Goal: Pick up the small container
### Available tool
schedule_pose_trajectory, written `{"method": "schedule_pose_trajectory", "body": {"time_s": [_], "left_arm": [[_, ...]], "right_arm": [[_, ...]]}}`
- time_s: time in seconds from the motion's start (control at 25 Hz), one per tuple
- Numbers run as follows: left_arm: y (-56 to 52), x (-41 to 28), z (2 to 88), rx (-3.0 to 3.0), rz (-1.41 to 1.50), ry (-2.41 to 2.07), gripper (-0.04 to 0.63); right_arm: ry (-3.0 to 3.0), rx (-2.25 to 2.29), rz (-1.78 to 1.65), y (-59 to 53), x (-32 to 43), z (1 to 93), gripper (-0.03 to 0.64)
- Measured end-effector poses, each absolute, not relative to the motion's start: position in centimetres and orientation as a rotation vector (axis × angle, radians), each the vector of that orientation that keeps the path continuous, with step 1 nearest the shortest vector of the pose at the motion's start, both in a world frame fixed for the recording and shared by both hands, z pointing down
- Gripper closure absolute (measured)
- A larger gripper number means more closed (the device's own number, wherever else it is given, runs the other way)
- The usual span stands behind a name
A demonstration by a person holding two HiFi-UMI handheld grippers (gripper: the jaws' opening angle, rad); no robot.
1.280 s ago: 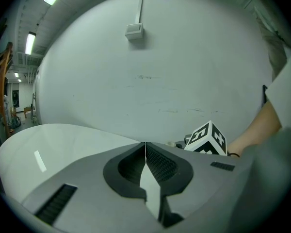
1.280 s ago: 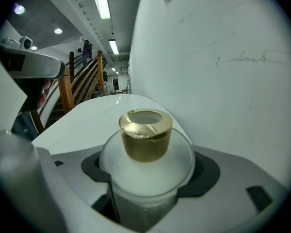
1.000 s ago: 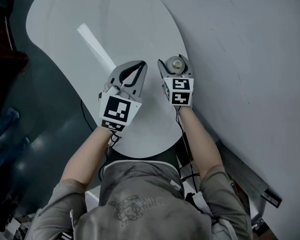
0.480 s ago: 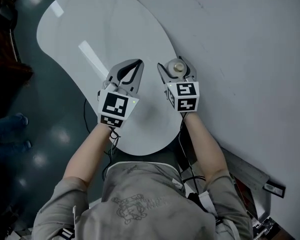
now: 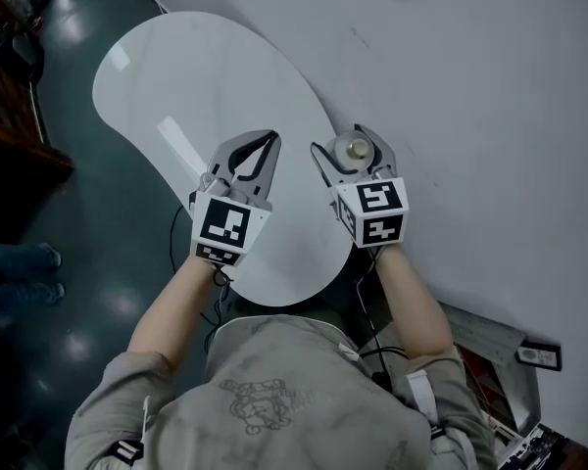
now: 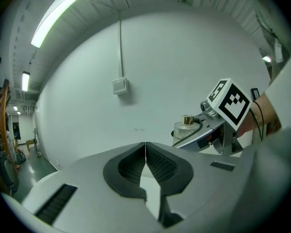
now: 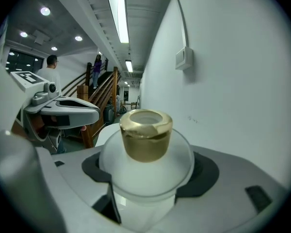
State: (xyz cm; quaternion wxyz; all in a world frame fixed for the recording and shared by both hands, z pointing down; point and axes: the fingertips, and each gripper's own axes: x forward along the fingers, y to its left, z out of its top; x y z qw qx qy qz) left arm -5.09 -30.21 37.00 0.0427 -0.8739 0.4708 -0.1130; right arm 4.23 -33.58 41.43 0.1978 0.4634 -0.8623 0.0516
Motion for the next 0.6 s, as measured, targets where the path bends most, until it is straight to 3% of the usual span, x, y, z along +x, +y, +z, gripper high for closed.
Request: {"method": "schedule_pose_trajectory", "body": {"time_s": [0.6], "left_arm": [[-20.9, -5.9, 31.0, -2.659, -0.228, 1.386, 0.577]], "right_arm": [[-2.51, 1.268, 0.226, -22.0, 4.5, 36.9, 0.279]]}}
